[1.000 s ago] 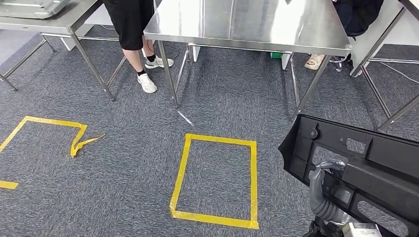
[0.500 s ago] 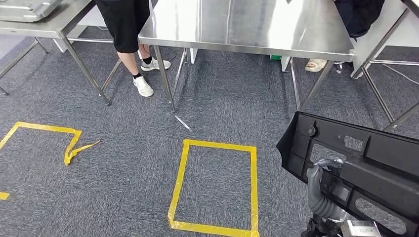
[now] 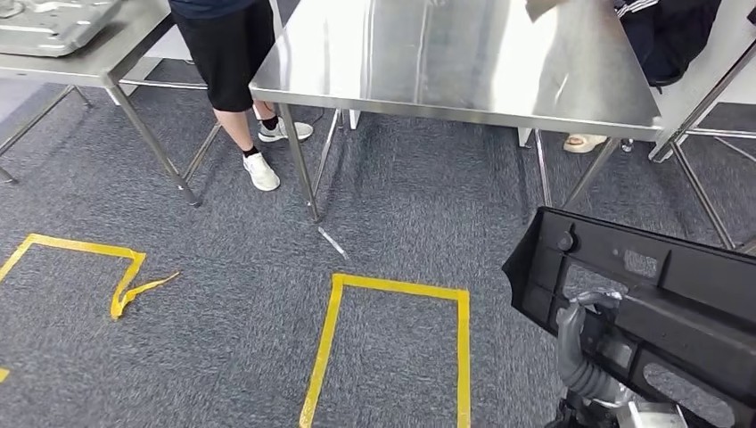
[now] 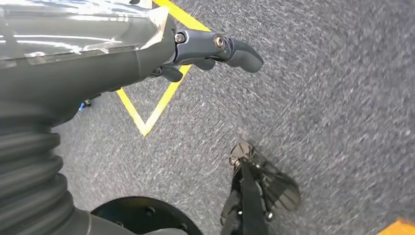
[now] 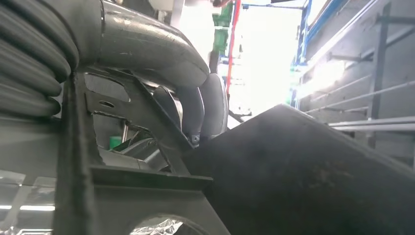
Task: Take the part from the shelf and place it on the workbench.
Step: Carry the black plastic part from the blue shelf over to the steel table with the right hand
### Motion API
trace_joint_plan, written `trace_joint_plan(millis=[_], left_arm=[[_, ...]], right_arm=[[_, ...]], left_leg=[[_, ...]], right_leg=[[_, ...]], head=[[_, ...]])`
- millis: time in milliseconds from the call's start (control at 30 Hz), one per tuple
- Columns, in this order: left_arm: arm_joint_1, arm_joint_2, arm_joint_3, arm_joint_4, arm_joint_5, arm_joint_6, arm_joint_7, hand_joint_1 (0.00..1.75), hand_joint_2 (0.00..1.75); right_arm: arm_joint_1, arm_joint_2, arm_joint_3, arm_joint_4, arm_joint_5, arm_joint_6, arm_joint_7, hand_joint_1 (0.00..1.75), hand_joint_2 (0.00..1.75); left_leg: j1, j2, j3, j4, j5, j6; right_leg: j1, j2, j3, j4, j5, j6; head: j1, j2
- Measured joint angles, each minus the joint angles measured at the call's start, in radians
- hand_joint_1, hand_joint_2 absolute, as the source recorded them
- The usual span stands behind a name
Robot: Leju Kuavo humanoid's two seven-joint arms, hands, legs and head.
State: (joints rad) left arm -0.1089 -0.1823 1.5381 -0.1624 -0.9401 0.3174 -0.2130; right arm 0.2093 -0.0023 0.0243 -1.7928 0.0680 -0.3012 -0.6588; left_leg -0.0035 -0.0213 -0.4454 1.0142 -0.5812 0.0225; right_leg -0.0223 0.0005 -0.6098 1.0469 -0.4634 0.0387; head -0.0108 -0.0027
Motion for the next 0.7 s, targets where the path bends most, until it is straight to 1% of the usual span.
trace_joint_plan(millis=[33,67,100,133,167,200,233,267,300,333,367,400,433,467,500,533,567,600,633,667,700], left_arm=[[-0.003,-0.001,0.0,0.0,0.0,0.001,0.0,0.0,1.75],[-0.005,-0.002,0.0,0.0,0.0,0.002,0.001,0.0,1.75],[-0.007,-0.002,0.0,0.0,0.0,0.003,0.001,0.0,1.75],[-0.007,-0.002,0.0,0.0,0.001,0.004,0.002,0.0,1.75],[-0.006,-0.002,0.0,0.0,0.001,0.006,0.002,0.0,1.75],[-0.004,-0.002,0.001,0.0,0.002,0.006,0.003,0.0,1.75],[-0.003,-0.002,0.001,0.0,0.002,0.007,0.004,0.0,1.75],[-0.002,-0.002,0.001,0.0,0.002,0.007,0.004,0.0,1.75],[-0.001,-0.002,0.001,0.0,0.003,0.008,0.005,0.0,1.75],[0.0,-0.001,0.001,0.0,0.004,0.008,0.005,0.0,1.75],[0.001,0.001,0.001,0.0,0.004,0.009,0.006,0.0,1.75],[0.001,0.003,0.002,0.0,0.005,0.01,0.008,0.0,1.75],[0.002,0.004,0.002,-0.001,0.006,0.011,0.01,0.0,1.75],[0.002,0.004,0.002,-0.001,0.006,0.013,0.012,0.0,1.75],[0.002,0.003,0.002,-0.001,0.007,0.014,0.013,0.0,1.75],[0.002,0.002,0.002,-0.001,0.007,0.016,0.014,0.0,1.75],[0.001,0.002,0.002,-0.001,0.007,0.017,0.015,0.0,1.75],[0.0,0.001,0.002,-0.001,0.007,0.018,0.016,0.0,1.75],[-0.002,0.001,0.002,-0.001,0.007,0.019,0.016,0.0,1.75],[-0.003,0.0,0.002,-0.001,0.007,0.02,0.016,0.0,1.75],[-0.003,-0.001,0.003,-0.001,0.007,0.022,0.016,0.0,1.75]], right_arm=[[-0.001,0.0,0.0,-0.003,0.0,-0.002,0.0,1.75,1.75],[-0.001,0.0,-0.001,-0.005,0.0,-0.002,0.0,1.75,1.75],[0.0,0.0,-0.001,-0.006,0.0,-0.003,0.0,1.75,1.75],[0.001,0.001,-0.001,-0.007,0.0,-0.003,0.0,1.75,1.75],[0.001,0.001,0.0,-0.007,0.001,-0.004,0.0,1.75,1.75],[0.002,0.001,0.0,-0.008,0.001,-0.004,0.0,1.75,1.75],[0.003,0.001,0.0,-0.008,0.001,-0.005,0.0,1.75,1.75],[0.004,0.001,0.0,-0.008,0.002,-0.007,0.0,1.75,1.75],[0.004,0.001,0.0,-0.008,0.002,-0.008,0.0,1.75,1.75],[0.004,0.001,0.0,-0.008,0.003,-0.009,0.001,1.75,1.75],[0.004,0.001,0.0,-0.007,0.004,-0.011,0.001,1.75,1.75],[0.003,0.001,0.001,-0.008,0.005,-0.011,0.001,1.75,1.75],[0.003,0.001,0.001,-0.008,0.005,-0.012,0.002,1.75,1.75],[0.002,0.001,0.002,-0.008,0.006,-0.012,0.002,1.75,1.75],[0.002,0.001,0.002,-0.009,0.007,-0.013,0.002,1.75,1.75],[0.001,0.001,0.003,-0.009,0.007,-0.013,0.002,1.75,1.75],[0.0,0.0,0.003,-0.01,0.008,-0.014,0.002,1.75,1.75],[-0.002,-0.001,0.004,-0.009,0.008,-0.015,0.003,1.75,1.75],[-0.004,-0.002,0.005,-0.009,0.008,-0.015,0.003,1.75,1.75],[-0.005,-0.003,0.005,-0.009,0.008,-0.015,0.003,1.75,1.75],[-0.005,-0.004,0.006,-0.008,0.008,-0.016,0.003,1.75,1.75]], left_leg=[[0.002,0.003,-0.013,0.032,0.009,-0.004],[0.004,0.005,-0.042,0.083,0.016,-0.009],[0.006,0.008,-0.085,0.149,0.016,-0.014],[0.007,0.01,-0.135,0.215,0.0,-0.018],[0.007,0.012,-0.182,0.263,-0.029,-0.02],[0.007,0.013,-0.222,0.288,-0.059,-0.022],[0.007,0.013,-0.248,0.283,-0.076,-0.021],[0.007,0.013,-0.261,0.254,-0.068,-0.019],[0.005,0.014,-0.263,0.207,-0.032,-0.014],[0.002,0.015,-0.259,0.148,0.029,-0.005],[-0.002,0.013,-0.253,0.101,0.08,0.003],[-0.006,0.012,-0.248,0.069,0.116,0.01],[-0.009,0.009,-0.244,0.048,0.137,0.016],[-0.01,0.006,-0.235,0.04,0.136,0.021],[-0.008,0.006,-0.22,0.03,0.143,0.025],[-0.006,0.006,-0.203,0.021,0.147,0.03],[-0.004,0.007,-0.186,0.016,0.149,0.034],[-0.002,0.007,-0.172,0.013,0.146,0.037],[-0.003,0.006,-0.164,0.013,0.138,0.039],[-0.003,0.004,-0.158,0.013,0.13,0.04],[-0.004,0.002,-0.151,0.013,0.121,0.041]], right_leg=[[-0.002,0.001,0.01,-0.005,-0.006,-0.01],[-0.004,0.001,0.024,-0.01,-0.011,-0.019],[-0.004,0.0,0.037,-0.015,-0.018,-0.027],[-0.004,0.0,0.049,-0.019,-0.026,-0.033],[-0.003,0.0,0.06,-0.021,-0.035,-0.036],[-0.003,0.002,0.073,-0.021,-0.046,-0.037],[-0.003,0.003,0.088,-0.022,-0.058,-0.037],[-0.002,0.004,0.104,-0.022,-0.07,-0.036],[-0.002,0.005,0.118,-0.023,-0.083,-0.035],[-0.001,0.006,0.131,-0.023,-0.095,-0.033],[0.001,0.008,0.141,-0.024,-0.106,-0.029],[0.003,0.009,0.148,-0.028,-0.117,-0.024],[0.005,0.011,0.16,-0.027,-0.122,-0.016],[0.007,0.013,0.169,-0.028,-0.121,-0.007],[0.008,0.013,0.176,-0.024,-0.12,0.001],[0.009,0.012,0.178,-0.008,-0.116,0.007],[0.01,0.012,0.166,0.021,-0.117,0.009],[0.01,0.011,0.139,0.067,-0.126,0.008],[0.01,0.01,0.1,0.126,-0.143,0.005],[0.01,0.01,0.055,0.18,-0.167,0.002],[0.01,0.01,0.015,0.217,-0.193,0.0]], head=[[0.0,0.0],[0.0,0.0],[0.0,0.0],[-0.001,0.0],[-0.001,0.0],[-0.001,0.0],[-0.001,0.0],[-0.001,0.0],[-0.001,0.0],[-0.001,0.0],[-0.002,0.0],[-0.002,0.0],[-0.003,0.0],[-0.003,0.0],[-0.003,0.0],[-0.002,0.0],[0.0,0.0],[0.001,0.0],[0.004,0.0],[0.005,0.0],[0.006,0.0]])
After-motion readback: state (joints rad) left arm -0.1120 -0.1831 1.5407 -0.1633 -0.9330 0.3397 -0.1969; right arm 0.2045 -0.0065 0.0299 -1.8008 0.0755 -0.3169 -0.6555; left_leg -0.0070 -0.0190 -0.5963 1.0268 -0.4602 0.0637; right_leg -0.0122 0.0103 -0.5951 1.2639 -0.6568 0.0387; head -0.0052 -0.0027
